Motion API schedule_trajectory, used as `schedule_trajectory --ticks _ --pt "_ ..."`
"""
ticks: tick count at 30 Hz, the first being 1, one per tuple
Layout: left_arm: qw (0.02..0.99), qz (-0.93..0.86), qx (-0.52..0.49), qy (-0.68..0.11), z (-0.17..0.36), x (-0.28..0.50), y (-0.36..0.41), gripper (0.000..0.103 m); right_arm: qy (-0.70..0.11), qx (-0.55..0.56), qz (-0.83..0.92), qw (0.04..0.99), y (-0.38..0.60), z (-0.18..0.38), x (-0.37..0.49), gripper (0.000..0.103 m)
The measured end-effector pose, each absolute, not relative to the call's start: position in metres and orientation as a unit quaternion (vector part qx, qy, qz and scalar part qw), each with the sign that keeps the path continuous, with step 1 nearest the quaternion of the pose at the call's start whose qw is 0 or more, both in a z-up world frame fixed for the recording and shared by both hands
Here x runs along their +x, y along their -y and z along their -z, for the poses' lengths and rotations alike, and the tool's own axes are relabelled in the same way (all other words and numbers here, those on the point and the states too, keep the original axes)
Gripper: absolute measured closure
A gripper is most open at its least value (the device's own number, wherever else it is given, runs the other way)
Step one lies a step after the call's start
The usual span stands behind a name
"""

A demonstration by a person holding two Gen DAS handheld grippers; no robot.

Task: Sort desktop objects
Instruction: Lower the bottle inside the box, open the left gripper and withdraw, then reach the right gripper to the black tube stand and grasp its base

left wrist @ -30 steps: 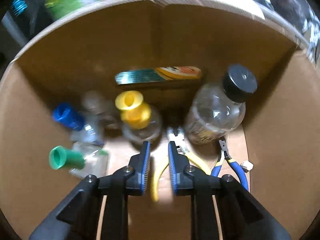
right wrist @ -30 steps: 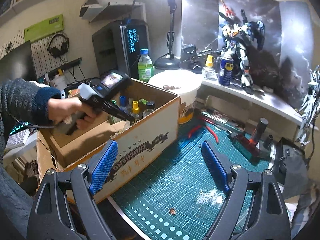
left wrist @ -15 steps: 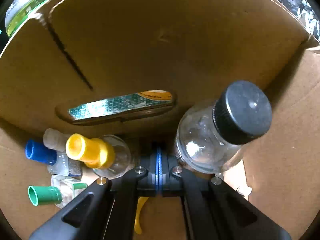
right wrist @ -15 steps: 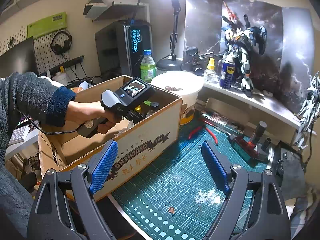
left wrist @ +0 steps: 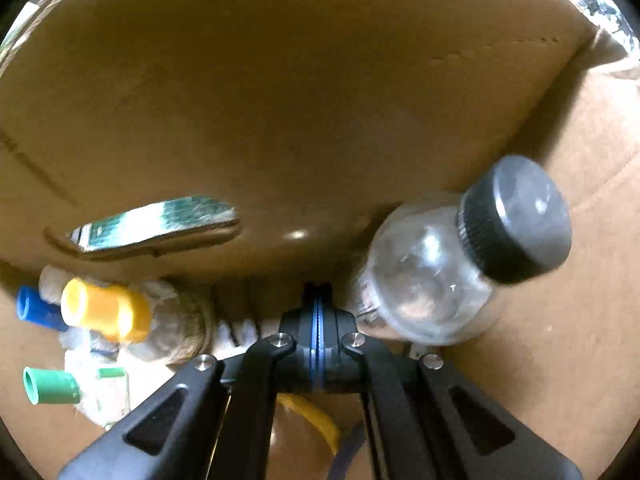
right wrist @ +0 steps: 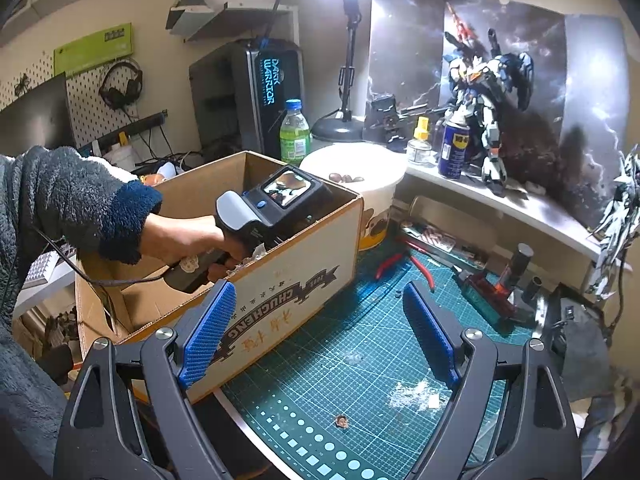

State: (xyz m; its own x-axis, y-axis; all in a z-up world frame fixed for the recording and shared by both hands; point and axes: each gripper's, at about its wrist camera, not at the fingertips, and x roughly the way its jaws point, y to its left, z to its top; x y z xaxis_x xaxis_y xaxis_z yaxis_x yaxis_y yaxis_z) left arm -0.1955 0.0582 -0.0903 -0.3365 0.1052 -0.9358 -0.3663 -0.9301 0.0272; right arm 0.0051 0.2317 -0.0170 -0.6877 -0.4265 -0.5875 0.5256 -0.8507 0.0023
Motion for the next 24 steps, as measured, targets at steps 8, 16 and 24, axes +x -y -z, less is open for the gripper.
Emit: schedule_trajectory --ticks 8,16,24 --pt "0.112 -0.834 -0.514 -0.165 0.017 -0.145 -0.043 0.1 -0.084 0.29 0.918 0.259 -0.233 0.011 0.012 0.019" --pt "0.144 -0.91 -0.382 -0.076 0.004 -0.082 -0.016 0.038 -0.078 0.282 0.922 0.253 -0.238 0.01 0.035 0.019" --pt "0.16 -0.97 -0.175 -0.046 -0.019 0.058 -0.017 0.006 -0.054 0.287 0.93 0.224 -0.269 0.023 0.06 0.019"
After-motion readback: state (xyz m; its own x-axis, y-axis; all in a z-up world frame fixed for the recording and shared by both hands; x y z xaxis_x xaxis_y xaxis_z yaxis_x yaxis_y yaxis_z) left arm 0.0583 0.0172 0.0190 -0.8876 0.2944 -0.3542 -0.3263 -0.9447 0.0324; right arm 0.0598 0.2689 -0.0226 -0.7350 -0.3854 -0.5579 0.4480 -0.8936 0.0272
